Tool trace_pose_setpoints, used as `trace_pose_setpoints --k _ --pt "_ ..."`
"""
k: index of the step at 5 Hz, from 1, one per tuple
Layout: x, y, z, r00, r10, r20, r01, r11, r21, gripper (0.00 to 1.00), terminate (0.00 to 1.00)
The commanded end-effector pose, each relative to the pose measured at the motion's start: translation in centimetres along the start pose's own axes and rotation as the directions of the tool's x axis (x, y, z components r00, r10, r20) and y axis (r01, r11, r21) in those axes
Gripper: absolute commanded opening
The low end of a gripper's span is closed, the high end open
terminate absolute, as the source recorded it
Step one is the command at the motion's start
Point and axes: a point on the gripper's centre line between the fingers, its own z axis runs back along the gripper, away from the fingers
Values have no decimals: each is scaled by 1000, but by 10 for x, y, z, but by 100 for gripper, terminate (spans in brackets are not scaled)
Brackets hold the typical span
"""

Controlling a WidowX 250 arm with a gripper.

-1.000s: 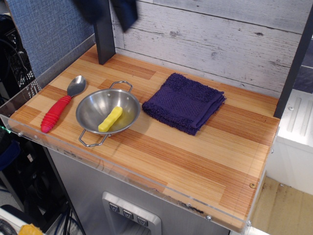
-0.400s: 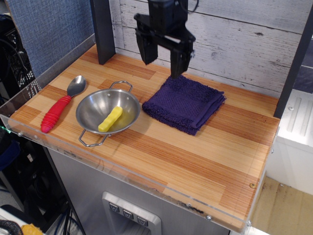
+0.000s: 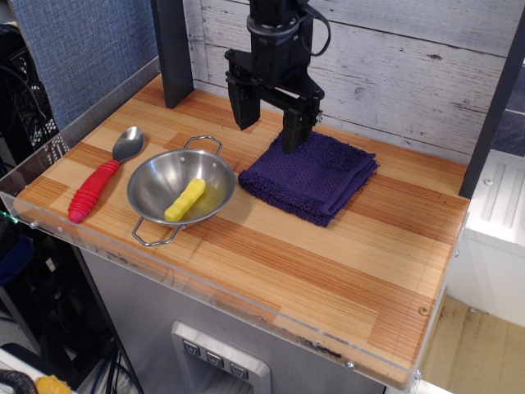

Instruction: Move the cloth to the lower part of table directly to right of bowl.

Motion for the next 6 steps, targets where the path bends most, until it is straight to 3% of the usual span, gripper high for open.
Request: trace_pose_setpoints --k 1,3,4,5,6 --pt "6 -17 -15 1000 -22 -12 22 1000 5 100 0" --pt "11 -25 -44 997 -34 -62 34 999 -6 100 0" --pt "1 -26 -84 986 -92 -138 91 996 -11 100 0" --pt "-20 -31 -99 966 -136 -221 141 990 5 100 0" --pt "-38 -45 -90 951 -157 -266 171 985 29 100 0"
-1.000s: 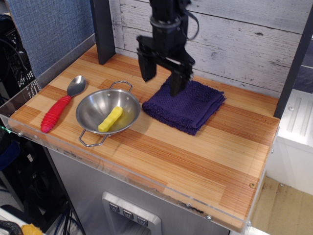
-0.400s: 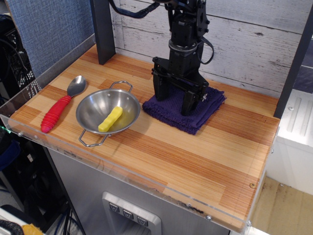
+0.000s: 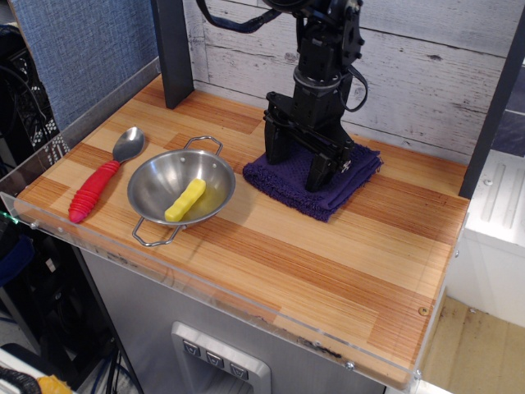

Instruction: Move the cloth to the lower part of table directly to right of bowl.

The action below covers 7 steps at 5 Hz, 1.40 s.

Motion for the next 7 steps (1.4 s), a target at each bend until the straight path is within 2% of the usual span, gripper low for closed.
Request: trace_pose_setpoints --k 1,2,3,4,5,6,7 --pt "-52 -40 -24 989 2 -149 -6 1000 -27 100 0" --pt "-77 -60 -9 981 96 -166 -120 983 -142 100 0" --pt "-101 -95 5 980 46 -193 -90 971 -223 100 0" --pt "-121 -117 14 980 16 -197 -69 962 -263 100 0" --pt "-130 -122 21 983 -14 -184 -30 971 -238 100 0" --pt "-121 -113 38 990 -16 -140 -7 986 -164 100 0" --pt "-103 -101 88 1000 17 24 -15 994 -111 100 0"
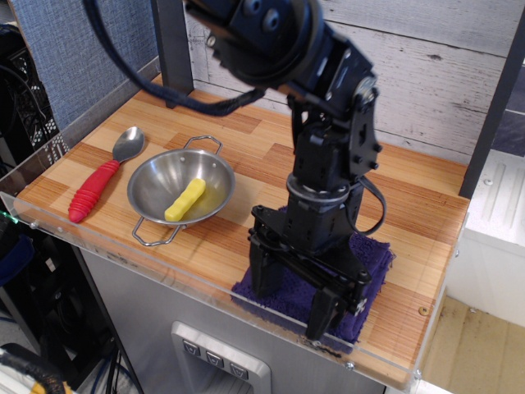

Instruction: Move the cloth to the lower part of table directly to right of bowl.

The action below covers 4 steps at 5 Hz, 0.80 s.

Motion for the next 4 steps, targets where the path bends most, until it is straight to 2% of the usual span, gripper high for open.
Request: trace_pose_setpoints --k 1,2,3,4 --pt "5 5 114 937 18 350 -60 992 110 100 0" --pt "-12 12 162 914 75 400 -128 986 107 100 0" --pt "-25 21 174 901 174 398 -207 977 41 100 0" --pt "-34 35 171 886 270 377 -288 958 -11 100 0"
